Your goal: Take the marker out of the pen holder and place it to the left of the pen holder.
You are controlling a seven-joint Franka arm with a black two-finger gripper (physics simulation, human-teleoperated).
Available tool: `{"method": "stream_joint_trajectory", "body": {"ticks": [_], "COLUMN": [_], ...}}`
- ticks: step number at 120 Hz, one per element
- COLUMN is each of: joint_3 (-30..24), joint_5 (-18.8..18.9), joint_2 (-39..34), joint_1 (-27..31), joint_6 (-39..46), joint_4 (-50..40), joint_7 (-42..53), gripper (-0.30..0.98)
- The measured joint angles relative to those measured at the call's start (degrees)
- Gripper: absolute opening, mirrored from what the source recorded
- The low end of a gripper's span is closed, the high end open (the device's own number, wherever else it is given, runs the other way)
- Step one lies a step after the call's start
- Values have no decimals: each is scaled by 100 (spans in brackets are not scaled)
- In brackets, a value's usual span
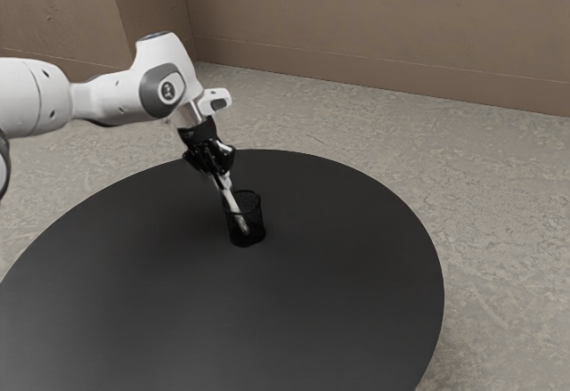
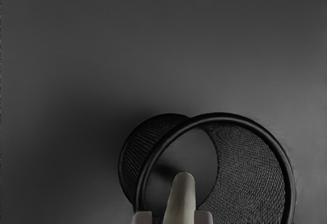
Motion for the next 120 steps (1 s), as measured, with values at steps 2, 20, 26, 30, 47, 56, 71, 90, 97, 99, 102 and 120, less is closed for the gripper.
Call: {"method": "stream_joint_trajectory", "body": {"ticks": [2,20,26,30,47,56,71,90,97,99,102,120], "joint_3": [-3,-43,-46,-46,-46,-41,0,21,61,69,75,91], "joint_5": [1,9,11,12,17,19,19,37,51,54,57,41], "joint_2": [-23,-259,-354,-410,-637,-713,-701,-486,-352,-303,-230,222], "joint_1": [0,0,0,0,0,60,222,527,572,583,615,850], "joint_6": [-1,-2,8,20,147,276,562,1001,1249,1331,1462,2327], "joint_4": [-2,-34,-44,-47,-47,-17,-3,-18,-26,-28,-31,-34], "joint_7": [-5,-48,-62,-72,-108,-126,-157,-199,-217,-223,-232,-294], "gripper": [-9,-9,-10,-10,-10,-10,-10,-10,-10,-10,-10,-10]}}
